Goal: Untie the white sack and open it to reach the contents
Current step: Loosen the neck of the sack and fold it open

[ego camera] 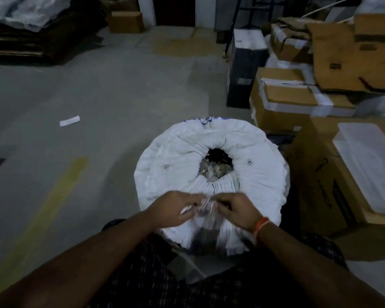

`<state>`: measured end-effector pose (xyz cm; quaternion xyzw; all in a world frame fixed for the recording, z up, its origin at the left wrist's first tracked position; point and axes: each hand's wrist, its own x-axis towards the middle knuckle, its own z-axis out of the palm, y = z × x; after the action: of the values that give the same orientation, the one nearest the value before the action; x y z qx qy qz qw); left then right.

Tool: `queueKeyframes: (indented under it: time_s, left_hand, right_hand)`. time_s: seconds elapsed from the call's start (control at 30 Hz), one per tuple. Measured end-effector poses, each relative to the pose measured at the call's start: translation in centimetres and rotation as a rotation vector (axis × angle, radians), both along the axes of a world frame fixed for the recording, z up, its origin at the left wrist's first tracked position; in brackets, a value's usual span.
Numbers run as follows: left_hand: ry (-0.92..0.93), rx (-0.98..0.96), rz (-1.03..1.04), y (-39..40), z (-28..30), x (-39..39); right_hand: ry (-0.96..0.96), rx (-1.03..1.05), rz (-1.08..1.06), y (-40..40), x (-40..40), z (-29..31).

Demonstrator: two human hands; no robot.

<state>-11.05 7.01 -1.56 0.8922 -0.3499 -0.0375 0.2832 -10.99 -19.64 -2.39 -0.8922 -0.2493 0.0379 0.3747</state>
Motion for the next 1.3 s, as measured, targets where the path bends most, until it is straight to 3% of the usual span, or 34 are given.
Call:
queueKeyframes:
  time_s: [0.17,0.3,0.43,0.53,0.6,0.67,0.77,0.87,0.97,1.1,1.23,1.3]
  left_hand:
    - [0.027,-0.456,0.543,-2.6,1.8,9.8]
    - [-0.027,-0.475,0.801,-1.4,-0.6,19.0]
    - [0.023,-0.227,0.729,0.3,-4.8,27.0]
    - [0.367,-0.091,0.59,1.5,-6.7,29.7]
    - [0.522,-0.051,0.369,1.8,-6.3,31.1]
    - [0.291,-0.069,0.247,2.0,-6.3,33.0]
    - [-0.147,-0.07,0.542,0.4,-5.4,35.6]
    - [-0.478,0.175,0.663,-2.4,-5.1,37.7]
    - [-0.467,0.376,0.584,-4.2,-4.9,38.9]
    - [-0.195,0.515,0.441,-4.8,-6.7,37.2]
    - [-0.229,0.059,0.731,-0.7,-5.9,33.7]
    - [-0.211,-0.12,0.898,2.5,-5.0,30.5]
  right_hand:
    - [-0.026,0.274,-0.514,-4.1,11.2,2.0]
    - [0.022,0.24,-0.682,-9.1,19.3,1.7]
    - [0.148,0.047,-0.562,-12.0,24.7,0.2]
    - [0.337,-0.119,-0.32,-13.0,26.6,0.0]
    - [0.269,-0.28,-0.169,-13.5,28.2,-0.1]
    - [0.074,-0.31,-0.198,-14.0,29.9,-0.6]
    - [-0.147,-0.351,-0.445,-14.9,31.7,-1.2]
    - [-0.285,-0.546,-0.554,-15.5,32.3,-2.5]
    - [-0.266,-0.614,-0.572,-16.1,32.6,-4.2]
    - [0.041,-0.506,-0.481,-16.1,32.4,-5.6]
    - [0.01,-0.225,-0.492,-17.5,29.3,-3.9]
    - [0.003,0.021,-0.496,-17.5,25.9,-2.2]
